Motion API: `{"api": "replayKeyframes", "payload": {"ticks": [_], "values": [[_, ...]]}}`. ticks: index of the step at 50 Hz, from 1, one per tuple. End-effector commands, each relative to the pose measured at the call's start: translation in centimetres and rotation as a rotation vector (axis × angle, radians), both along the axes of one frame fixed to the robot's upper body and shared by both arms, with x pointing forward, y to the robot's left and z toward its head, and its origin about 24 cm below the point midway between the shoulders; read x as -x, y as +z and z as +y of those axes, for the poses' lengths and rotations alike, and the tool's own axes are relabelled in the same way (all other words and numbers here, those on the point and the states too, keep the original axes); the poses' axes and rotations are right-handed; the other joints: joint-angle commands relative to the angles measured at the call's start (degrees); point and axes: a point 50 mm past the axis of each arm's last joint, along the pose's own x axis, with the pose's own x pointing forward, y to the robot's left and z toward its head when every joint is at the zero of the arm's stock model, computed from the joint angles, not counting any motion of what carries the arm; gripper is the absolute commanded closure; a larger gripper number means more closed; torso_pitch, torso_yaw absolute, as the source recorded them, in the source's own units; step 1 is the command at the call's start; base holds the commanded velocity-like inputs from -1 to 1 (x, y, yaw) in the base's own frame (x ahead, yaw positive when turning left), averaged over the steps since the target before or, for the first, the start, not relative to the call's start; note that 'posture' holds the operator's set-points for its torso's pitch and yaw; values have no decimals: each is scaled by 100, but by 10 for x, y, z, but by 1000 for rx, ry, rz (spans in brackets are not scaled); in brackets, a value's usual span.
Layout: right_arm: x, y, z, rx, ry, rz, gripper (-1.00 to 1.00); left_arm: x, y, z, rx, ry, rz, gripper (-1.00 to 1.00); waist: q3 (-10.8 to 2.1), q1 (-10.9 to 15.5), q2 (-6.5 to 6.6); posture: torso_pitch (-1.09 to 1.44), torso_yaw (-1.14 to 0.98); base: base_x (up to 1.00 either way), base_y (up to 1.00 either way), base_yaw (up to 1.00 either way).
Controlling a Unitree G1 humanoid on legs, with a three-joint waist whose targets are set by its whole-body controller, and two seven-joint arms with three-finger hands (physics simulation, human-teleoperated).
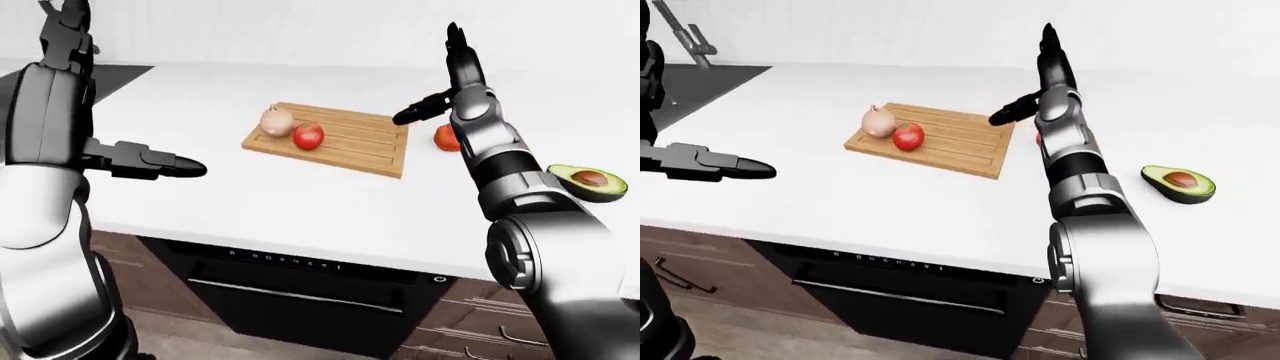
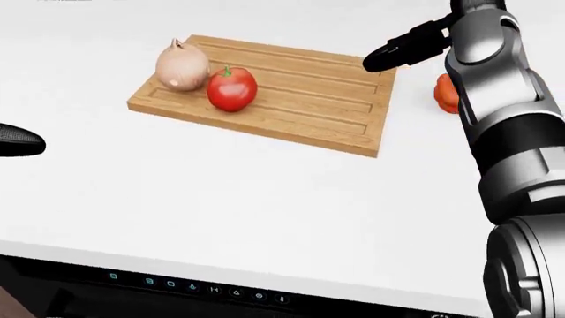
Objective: Place the avocado, onion, tomato and bell pepper on the cutting board.
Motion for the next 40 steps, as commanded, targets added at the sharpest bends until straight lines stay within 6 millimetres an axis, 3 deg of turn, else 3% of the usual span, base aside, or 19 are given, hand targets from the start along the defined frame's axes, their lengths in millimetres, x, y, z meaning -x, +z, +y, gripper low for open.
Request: {"api": "replayKeyframes", "payload": {"ticks": [1, 9, 16, 29, 40], "values": [[2, 31, 2, 12, 8, -111, -100, 7, 14, 0, -27, 13, -77, -100, -161, -65, 4, 0, 4, 0, 0, 0], [2, 32, 3, 9, 6, -115, -100, 8, 19, 1, -23, 21, -97, -100, -107, -569, -12, 0, 3, 0, 0, 0], [0, 23, 8, -5, 12, -103, -100, 9, 18, 1, -10, 16, -102, -100, -89, -792, -1, 0, 3, 0, 0, 0], [-3, 19, 35, -88, 88, -94, -100, 11, 13, 3, -6, 26, -95, -100, -84, -904, 32, 0, 3, 0, 0, 0], [-2, 4, 20, -109, -3, -91, -100, 12, 17, 2, 21, 18, -111, -100, -89, -883, 6, 0, 3, 0, 0, 0]]}}
